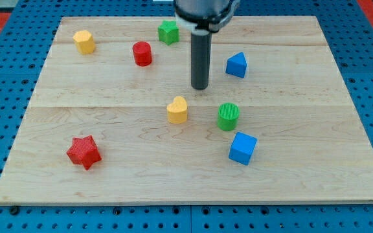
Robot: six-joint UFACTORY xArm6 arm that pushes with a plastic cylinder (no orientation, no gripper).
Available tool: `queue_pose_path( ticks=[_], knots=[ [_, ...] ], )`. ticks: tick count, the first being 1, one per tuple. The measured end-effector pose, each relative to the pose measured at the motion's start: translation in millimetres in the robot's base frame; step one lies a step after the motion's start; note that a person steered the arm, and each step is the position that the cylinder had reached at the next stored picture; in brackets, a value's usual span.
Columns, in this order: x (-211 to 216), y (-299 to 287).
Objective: Push the green circle and the cube diagonally to each other
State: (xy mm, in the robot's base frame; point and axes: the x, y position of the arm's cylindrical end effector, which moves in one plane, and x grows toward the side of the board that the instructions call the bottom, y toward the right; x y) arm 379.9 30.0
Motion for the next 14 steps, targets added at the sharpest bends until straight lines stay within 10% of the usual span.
queue_pose_path(
  ticks=[2, 5, 7, 9, 11, 13, 14],
  knots=[
    [63, 152],
    [102, 21],
    [53, 120],
    [139, 196],
    [185, 140],
    [173, -38],
    [158, -14]
  ],
)
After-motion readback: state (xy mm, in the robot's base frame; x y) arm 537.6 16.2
